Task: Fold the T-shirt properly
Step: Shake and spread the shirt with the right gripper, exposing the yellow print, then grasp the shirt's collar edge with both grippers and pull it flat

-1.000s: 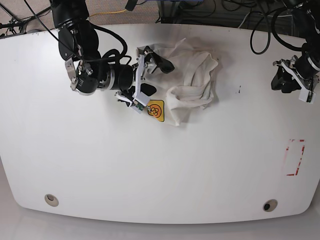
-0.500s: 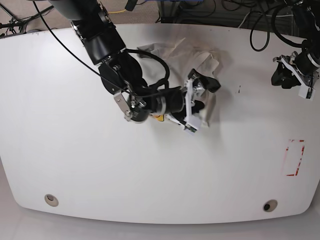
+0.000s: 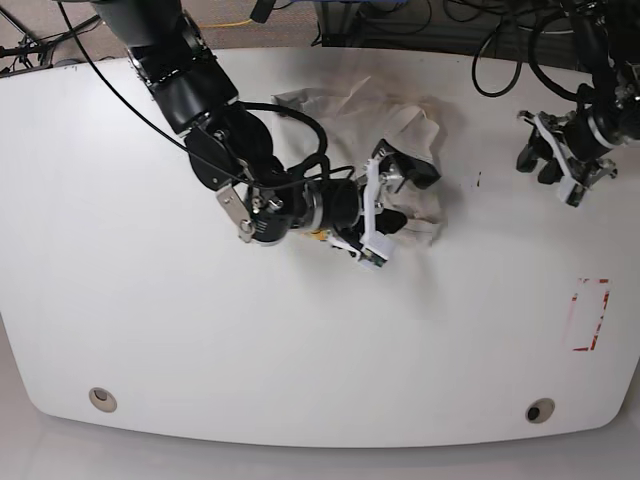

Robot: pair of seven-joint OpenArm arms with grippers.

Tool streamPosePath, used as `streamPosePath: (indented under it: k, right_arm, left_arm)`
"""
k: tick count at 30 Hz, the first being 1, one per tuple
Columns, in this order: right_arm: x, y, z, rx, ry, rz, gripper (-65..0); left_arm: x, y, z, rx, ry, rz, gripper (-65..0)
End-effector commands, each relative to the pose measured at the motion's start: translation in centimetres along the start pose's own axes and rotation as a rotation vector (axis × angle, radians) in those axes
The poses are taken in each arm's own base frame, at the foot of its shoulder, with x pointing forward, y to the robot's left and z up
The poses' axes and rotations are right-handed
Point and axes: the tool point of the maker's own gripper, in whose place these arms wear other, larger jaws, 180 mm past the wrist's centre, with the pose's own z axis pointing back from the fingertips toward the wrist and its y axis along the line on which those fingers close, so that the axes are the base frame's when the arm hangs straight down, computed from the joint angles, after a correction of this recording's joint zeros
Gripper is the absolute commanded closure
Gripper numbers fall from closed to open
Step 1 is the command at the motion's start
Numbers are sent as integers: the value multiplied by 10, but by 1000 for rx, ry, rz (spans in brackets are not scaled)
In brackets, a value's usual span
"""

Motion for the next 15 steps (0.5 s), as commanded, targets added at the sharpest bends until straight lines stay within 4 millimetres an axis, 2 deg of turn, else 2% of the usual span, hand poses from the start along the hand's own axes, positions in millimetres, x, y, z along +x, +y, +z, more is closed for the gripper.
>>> streamPosePath:
  k: [1,6,10,13,15]
  right_arm:
    - [10,1,22,-12,-57,39,-553]
    - [-16,-12,55,-43,-78,-56,-553]
    - [-27,-17,85,-85,-114,-99,-553]
    - [-39,-20,100,-122,-111,-111,-549]
    - [-47,-20,102,-128,-103,-128,-520]
  left_arm:
    - [15,-12,-3,0,-37,-54,-237]
    - [18,-47,-26,-40,-40,-91,-237]
    - [19,-81,-43,-102,-33,-97,-237]
    - [25,-106,-54,-140,-38,-101,-237]
    - [27,-118,-59,-152,-38,-96,-237]
